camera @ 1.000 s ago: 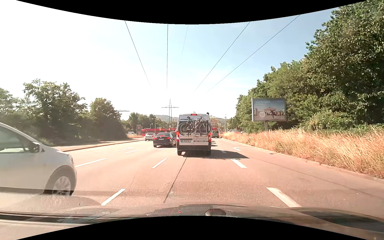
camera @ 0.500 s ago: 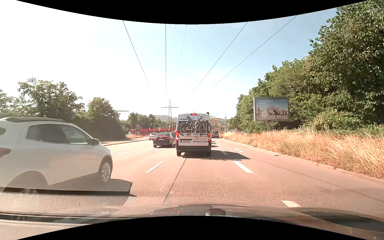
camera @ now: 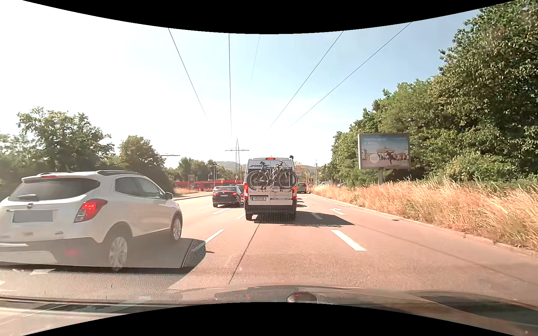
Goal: Follow the waypoints while adhering to traffic rules and regulations
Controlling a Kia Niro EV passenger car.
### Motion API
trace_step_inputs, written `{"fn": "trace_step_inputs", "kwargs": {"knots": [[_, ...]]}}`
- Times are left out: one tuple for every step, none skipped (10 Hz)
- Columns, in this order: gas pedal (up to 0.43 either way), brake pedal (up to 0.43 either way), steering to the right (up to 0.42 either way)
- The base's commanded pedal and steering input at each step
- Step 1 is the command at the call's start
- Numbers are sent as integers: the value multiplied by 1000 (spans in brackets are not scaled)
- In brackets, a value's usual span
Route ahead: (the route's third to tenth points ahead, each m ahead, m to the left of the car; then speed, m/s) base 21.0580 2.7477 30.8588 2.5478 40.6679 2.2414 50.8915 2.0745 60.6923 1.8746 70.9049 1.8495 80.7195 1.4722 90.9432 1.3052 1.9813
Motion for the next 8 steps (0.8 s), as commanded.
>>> {"fn": "trace_step_inputs", "kwargs": {"knots": [[0,0,4],[0,0,4],[0,0,4],[0,0,4],[0,0,4],[0,0,4],[0,6,4],[0,24,4]]}}
